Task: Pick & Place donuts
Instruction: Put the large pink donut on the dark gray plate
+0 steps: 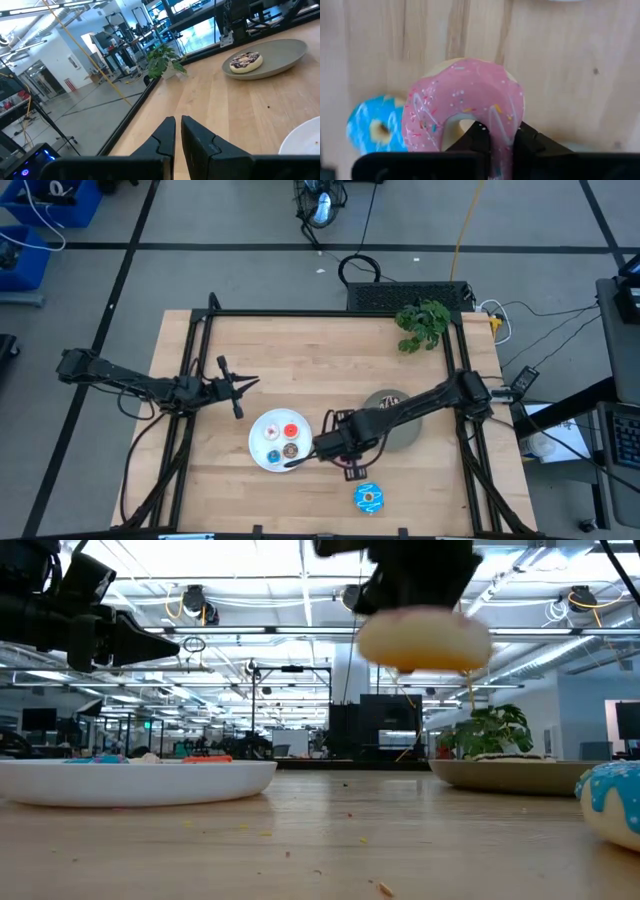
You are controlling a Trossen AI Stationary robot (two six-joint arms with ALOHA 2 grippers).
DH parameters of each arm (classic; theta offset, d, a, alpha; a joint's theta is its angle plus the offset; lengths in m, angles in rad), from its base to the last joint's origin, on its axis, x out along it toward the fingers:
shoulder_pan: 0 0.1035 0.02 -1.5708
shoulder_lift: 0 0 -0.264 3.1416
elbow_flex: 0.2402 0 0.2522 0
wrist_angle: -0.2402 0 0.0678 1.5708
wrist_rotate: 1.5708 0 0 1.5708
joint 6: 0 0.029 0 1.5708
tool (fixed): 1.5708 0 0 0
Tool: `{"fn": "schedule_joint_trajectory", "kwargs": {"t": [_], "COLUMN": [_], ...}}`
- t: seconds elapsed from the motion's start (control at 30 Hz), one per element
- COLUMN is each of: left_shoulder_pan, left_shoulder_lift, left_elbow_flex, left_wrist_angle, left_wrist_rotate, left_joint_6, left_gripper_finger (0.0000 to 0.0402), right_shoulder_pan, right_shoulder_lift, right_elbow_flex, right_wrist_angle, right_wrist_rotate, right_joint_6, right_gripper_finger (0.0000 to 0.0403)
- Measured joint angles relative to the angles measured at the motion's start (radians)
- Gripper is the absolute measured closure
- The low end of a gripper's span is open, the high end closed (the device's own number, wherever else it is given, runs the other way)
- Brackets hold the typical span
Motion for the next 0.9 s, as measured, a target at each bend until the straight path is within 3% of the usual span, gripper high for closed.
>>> {"fn": "schedule_joint_trajectory", "kwargs": {"t": [0.23, 0.4, 0.63, 0.9], "left_shoulder_pan": [0.0, 0.0, 0.0, 0.0], "left_shoulder_lift": [0.0, 0.0, 0.0, 0.0], "left_elbow_flex": [0.0, 0.0, 0.0, 0.0], "left_wrist_angle": [-0.001, -0.001, -0.001, -0.001], "left_wrist_rotate": [0.0, 0.001, 0.001, 0.001], "left_joint_6": [-0.001, -0.003, -0.008, -0.008], "left_gripper_finger": [0.0364, 0.0364, 0.0364, 0.0364], "right_shoulder_pan": [-0.011, -0.038, -0.05, -0.041], "right_shoulder_lift": [-0.121, -0.249, -0.371, -0.422], "right_elbow_flex": [0.089, 0.089, 0.089, 0.037], "right_wrist_angle": [-0.142, -0.2, -0.419, -0.421], "right_wrist_rotate": [0.0, 0.006, 0.053, 0.051], "right_joint_6": [0.082, 0.23, 0.421, 0.491], "right_gripper_finger": [0.0388, 0.0387, 0.0388, 0.0389]}}
